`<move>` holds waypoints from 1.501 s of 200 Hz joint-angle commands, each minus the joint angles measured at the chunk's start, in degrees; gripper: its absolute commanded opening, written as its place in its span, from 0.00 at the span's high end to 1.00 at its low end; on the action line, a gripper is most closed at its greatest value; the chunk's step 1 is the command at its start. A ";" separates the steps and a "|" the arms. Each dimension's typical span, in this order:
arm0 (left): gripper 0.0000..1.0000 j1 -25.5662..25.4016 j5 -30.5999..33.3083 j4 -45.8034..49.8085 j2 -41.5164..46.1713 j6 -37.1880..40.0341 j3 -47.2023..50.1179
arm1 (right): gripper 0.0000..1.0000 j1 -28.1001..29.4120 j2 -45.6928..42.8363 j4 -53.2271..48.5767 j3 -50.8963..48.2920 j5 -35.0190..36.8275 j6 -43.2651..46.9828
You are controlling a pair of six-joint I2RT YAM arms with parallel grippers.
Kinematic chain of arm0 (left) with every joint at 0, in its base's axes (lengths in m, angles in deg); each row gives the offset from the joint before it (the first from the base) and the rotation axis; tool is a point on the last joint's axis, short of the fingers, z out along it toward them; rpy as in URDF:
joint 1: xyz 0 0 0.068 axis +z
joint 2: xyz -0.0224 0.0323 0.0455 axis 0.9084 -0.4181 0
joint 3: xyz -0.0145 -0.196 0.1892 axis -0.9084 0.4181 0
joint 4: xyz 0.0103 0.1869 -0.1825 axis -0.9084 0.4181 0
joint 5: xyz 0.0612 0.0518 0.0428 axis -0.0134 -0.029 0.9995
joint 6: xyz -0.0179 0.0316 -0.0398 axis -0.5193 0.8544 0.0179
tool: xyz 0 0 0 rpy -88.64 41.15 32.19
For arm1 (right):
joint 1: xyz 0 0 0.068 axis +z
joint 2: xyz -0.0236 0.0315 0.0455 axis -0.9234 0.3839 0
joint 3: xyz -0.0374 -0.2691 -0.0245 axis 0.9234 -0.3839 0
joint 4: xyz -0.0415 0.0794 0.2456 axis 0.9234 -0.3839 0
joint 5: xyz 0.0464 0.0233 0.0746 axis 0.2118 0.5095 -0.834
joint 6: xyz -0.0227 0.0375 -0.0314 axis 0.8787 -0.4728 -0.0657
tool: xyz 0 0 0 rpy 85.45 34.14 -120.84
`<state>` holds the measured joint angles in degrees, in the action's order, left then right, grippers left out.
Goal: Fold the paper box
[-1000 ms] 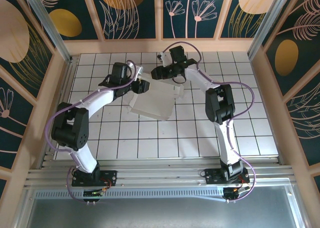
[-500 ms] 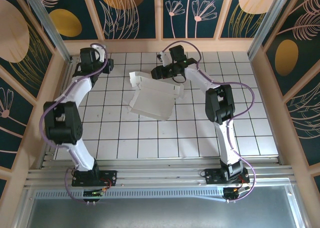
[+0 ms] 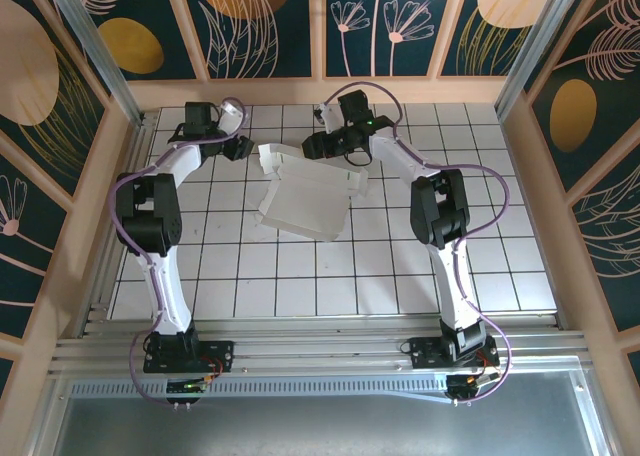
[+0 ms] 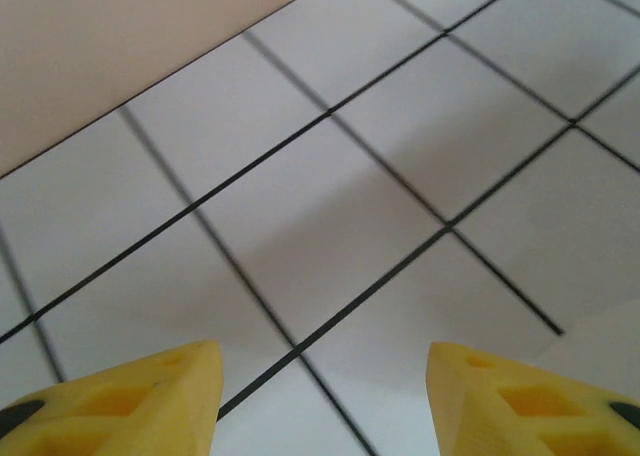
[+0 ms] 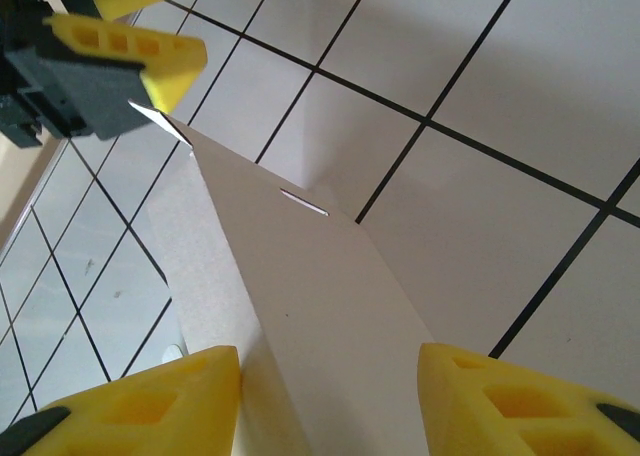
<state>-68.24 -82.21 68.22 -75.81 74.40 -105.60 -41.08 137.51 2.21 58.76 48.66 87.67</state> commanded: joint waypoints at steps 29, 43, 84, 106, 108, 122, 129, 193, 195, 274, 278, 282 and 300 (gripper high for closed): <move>0.46 -5.02 -1.83 5.81 -5.42 14.56 -5.46 | 0.50 -0.24 2.30 -5.21 1.43 1.63 1.59; 0.47 -5.21 -4.38 8.22 -6.46 15.57 -7.14 | 0.50 -0.23 2.21 -5.24 1.44 1.55 1.59; 0.46 -5.21 -11.57 12.21 -3.83 17.04 -5.01 | 0.50 0.19 2.64 -4.53 1.38 1.89 1.10; 0.44 -5.21 -10.52 15.35 -2.06 16.88 -5.26 | 0.50 0.67 2.82 -4.73 1.24 2.57 1.50; 0.44 -5.21 -10.23 15.47 -1.71 16.92 -5.16 | 0.50 0.66 2.82 -4.74 1.24 2.59 1.50; 0.43 -5.21 -6.88 16.51 0.63 18.41 -3.62 | 0.50 0.65 2.74 -5.04 1.19 2.84 1.74; 0.43 -5.17 -4.84 16.86 1.89 19.60 -2.48 | 0.50 0.61 2.60 -5.12 1.19 2.95 1.89; 0.43 -5.04 -9.12 30.10 -1.04 24.93 -10.10 | 0.50 0.52 2.29 -5.00 1.37 2.68 1.86; 0.43 -5.04 -9.29 29.77 -1.23 24.54 -10.22 | 0.50 0.52 2.29 -4.96 1.34 2.68 1.85; 0.48 -5.21 -21.54 28.07 -4.09 23.74 -11.42 | 0.50 0.93 2.61 -4.78 1.75 2.11 1.32; 0.49 -5.29 -22.38 28.16 -4.24 23.61 -11.65 | 0.50 0.97 2.71 -4.70 1.72 2.15 1.30; 0.50 -5.30 -23.17 28.15 -4.46 23.37 -11.76 | 0.50 0.98 2.73 -4.61 1.73 2.16 1.24; 0.54 -5.64 -26.15 28.16 -5.28 22.00 -12.80 | 0.50 1.14 2.90 -4.44 1.84 1.98 0.97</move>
<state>-72.66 -96.75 94.69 -79.15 97.21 -115.78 -41.01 137.62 0.05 59.97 49.39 88.93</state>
